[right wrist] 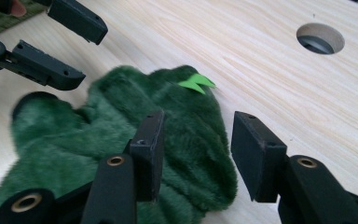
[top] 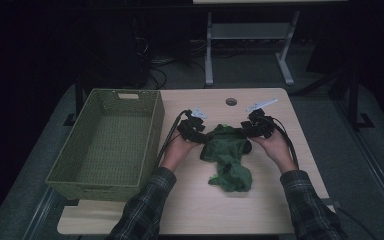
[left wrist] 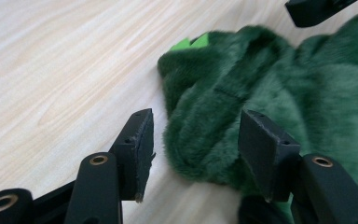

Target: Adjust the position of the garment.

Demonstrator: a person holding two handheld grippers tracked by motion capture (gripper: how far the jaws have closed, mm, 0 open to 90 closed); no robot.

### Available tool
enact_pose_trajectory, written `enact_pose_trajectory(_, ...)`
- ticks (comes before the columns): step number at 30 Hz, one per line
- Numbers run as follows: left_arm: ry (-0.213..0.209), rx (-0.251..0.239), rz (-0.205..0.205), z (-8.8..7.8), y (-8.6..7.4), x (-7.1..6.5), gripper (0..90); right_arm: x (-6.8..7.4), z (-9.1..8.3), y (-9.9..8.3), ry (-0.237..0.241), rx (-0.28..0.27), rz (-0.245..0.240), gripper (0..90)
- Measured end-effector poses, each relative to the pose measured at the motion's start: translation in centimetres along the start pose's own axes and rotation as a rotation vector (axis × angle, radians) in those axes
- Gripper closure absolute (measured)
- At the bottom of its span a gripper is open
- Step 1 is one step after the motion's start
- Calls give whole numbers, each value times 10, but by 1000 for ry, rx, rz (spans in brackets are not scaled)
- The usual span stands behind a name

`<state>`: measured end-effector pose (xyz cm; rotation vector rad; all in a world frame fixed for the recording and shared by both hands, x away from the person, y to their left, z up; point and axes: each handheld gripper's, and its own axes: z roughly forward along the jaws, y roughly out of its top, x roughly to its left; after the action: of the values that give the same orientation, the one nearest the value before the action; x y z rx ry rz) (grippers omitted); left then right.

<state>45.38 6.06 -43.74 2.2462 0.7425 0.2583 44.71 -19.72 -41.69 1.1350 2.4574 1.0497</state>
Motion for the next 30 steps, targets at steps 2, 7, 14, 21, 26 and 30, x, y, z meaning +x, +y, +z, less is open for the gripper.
enact_pose_trajectory(2,0,10,5,5,-1,2,459,-3,6,-3,1,17,8,545)
enact_pose_trajectory(7,-1,24,-9,16,-5,3,479,-10,21,-10,2,61,31,555)
enact_pose_trajectory(14,8,54,-19,24,-8,10,569,-10,34,-11,0,81,24,658)
enact_pose_trajectory(21,13,71,14,30,-8,8,818,-15,40,-16,7,106,52,864)
enact_pose_trajectory(26,23,51,14,23,-2,6,870,-16,31,-13,15,83,68,891)
enact_pose_trajectory(30,26,26,18,16,7,5,872,-17,19,-10,17,46,76,894)
